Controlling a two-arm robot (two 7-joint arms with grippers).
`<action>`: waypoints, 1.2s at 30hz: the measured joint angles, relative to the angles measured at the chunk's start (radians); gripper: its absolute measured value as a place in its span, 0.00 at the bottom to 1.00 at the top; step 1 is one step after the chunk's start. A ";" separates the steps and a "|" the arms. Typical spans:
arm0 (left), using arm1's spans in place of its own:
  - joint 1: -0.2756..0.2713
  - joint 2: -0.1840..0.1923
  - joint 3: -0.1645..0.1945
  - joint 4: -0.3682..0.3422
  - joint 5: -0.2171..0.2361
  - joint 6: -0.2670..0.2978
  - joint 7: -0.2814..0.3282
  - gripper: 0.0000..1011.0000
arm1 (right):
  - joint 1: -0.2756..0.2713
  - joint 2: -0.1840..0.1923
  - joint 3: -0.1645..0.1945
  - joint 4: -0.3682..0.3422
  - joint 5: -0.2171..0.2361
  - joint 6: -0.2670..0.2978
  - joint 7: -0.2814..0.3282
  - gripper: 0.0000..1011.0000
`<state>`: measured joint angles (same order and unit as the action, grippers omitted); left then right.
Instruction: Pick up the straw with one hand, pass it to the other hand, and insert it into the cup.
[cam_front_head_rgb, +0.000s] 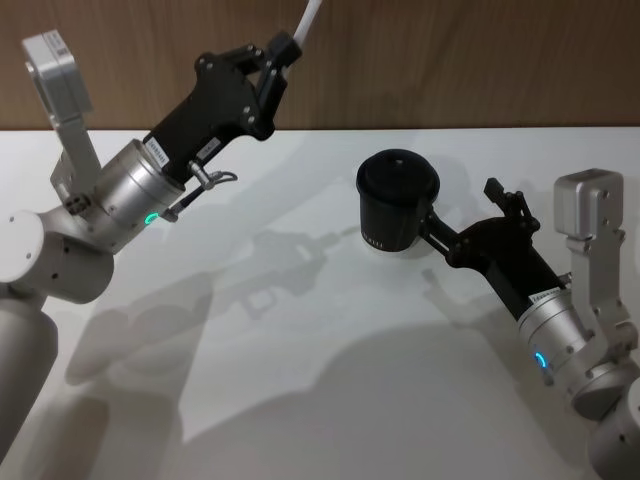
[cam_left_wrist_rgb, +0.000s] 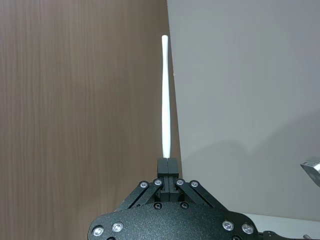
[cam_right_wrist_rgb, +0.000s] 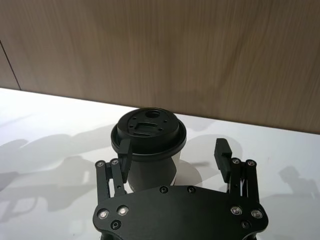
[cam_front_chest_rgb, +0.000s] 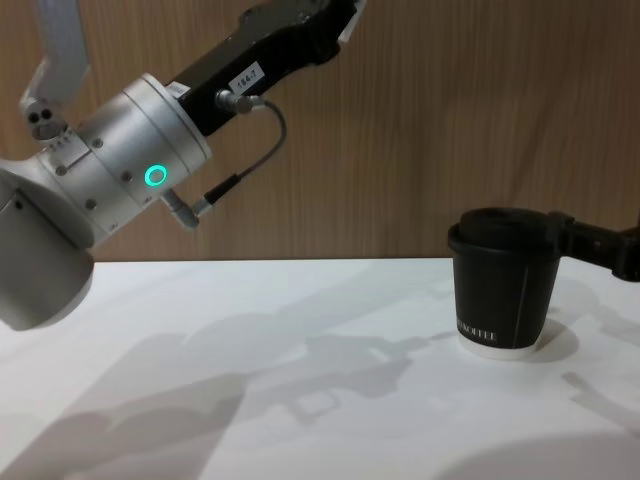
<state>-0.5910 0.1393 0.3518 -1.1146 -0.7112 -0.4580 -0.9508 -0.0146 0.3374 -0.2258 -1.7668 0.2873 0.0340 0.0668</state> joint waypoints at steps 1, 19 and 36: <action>0.000 0.000 0.000 0.000 0.000 0.000 0.000 0.00 | 0.000 0.000 0.000 0.000 0.000 0.000 0.000 0.99; -0.054 -0.002 0.025 0.071 -0.025 -0.017 -0.043 0.00 | 0.000 0.000 0.001 0.000 0.000 0.000 0.000 0.99; -0.065 0.002 0.034 0.088 -0.029 -0.020 -0.050 0.00 | 0.000 -0.026 0.051 -0.058 0.103 0.038 0.039 0.99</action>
<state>-0.6557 0.1409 0.3855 -1.0271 -0.7398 -0.4782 -1.0011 -0.0143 0.3116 -0.1747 -1.8253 0.3900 0.0717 0.1057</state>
